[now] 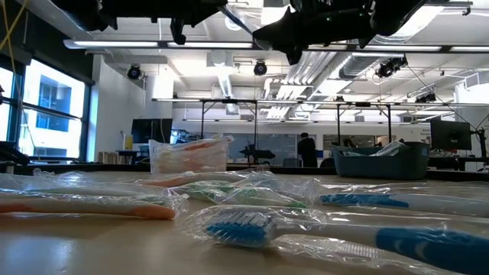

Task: Pick & Place Toothbrushes
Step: Put the top blue toothbrush into the gray bin

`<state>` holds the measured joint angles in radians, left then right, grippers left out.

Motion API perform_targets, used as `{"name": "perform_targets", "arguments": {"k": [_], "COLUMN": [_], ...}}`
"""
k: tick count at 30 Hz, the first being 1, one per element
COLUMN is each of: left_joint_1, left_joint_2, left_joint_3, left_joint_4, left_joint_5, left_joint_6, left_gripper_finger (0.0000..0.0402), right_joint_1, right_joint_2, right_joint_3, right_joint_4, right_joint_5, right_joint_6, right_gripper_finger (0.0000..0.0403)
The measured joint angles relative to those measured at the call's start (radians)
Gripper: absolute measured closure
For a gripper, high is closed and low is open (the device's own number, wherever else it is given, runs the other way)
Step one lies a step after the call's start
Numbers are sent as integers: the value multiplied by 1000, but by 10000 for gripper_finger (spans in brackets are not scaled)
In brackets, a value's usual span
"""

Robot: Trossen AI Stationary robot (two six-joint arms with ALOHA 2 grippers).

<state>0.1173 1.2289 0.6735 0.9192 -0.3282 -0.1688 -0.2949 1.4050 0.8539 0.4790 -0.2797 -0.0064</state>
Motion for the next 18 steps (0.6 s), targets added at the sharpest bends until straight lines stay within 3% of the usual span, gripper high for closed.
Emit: {"name": "perform_targets", "arguments": {"k": [7, 12, 18], "left_joint_1": [1, 1, 1], "left_joint_2": [0, 0, -42], "left_joint_3": [0, 0, 0], "left_joint_4": [-5, -4, -28], "left_joint_5": [6, 7, 9], "left_joint_6": [14, 14, 30], "left_gripper_finger": [384, 384, 384], "right_joint_1": [0, -10, -75], "right_joint_2": [-1, -52, -189], "right_joint_3": [0, 0, 0], "right_joint_4": [-10, -60, -203], "right_joint_5": [33, -5, -8], "right_joint_6": [14, 35, -10], "right_gripper_finger": [233, 146, 89]}}
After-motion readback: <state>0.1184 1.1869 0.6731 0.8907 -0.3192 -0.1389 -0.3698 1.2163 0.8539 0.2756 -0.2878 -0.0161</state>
